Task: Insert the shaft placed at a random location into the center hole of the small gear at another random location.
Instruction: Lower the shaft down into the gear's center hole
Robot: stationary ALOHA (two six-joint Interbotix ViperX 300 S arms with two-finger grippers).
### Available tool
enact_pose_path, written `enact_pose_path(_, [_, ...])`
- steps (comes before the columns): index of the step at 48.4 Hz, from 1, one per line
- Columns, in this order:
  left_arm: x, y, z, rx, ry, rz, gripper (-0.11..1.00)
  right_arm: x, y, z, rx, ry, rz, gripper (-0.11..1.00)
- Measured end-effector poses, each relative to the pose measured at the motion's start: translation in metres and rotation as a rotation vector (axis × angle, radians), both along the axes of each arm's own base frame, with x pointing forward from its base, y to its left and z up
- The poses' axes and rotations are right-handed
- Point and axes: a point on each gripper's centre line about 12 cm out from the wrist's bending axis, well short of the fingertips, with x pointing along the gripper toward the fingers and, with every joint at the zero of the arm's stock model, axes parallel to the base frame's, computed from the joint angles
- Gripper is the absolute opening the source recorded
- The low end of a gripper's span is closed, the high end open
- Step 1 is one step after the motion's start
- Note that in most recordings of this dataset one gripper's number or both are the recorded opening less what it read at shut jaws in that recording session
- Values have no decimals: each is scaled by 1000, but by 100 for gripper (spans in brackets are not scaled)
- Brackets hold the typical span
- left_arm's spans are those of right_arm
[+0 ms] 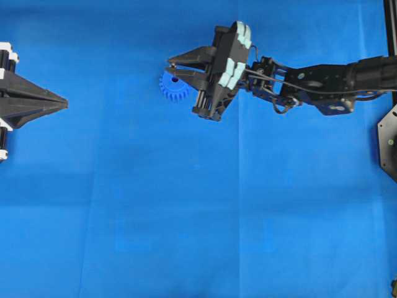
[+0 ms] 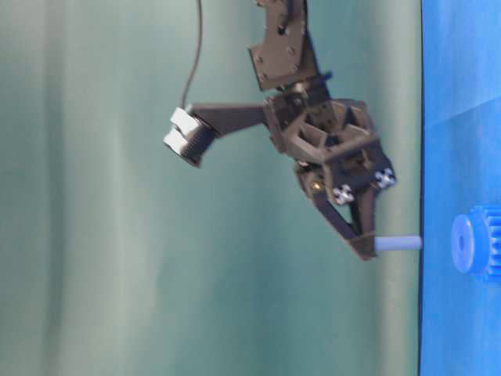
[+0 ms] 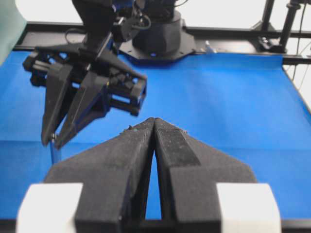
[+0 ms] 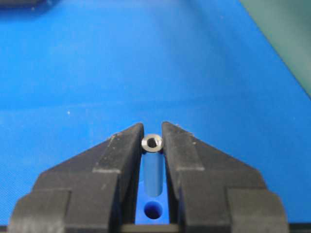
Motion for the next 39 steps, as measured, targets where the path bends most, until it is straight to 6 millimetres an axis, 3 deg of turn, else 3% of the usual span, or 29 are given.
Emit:
enact_pose_path(16, [0, 0, 0, 0, 2, 0, 0, 5, -5, -32, 49, 50, -45, 3])
enact_pose_path(39, [0, 0, 0, 0, 0, 0, 0, 4, -5, -48, 70, 78, -65, 3])
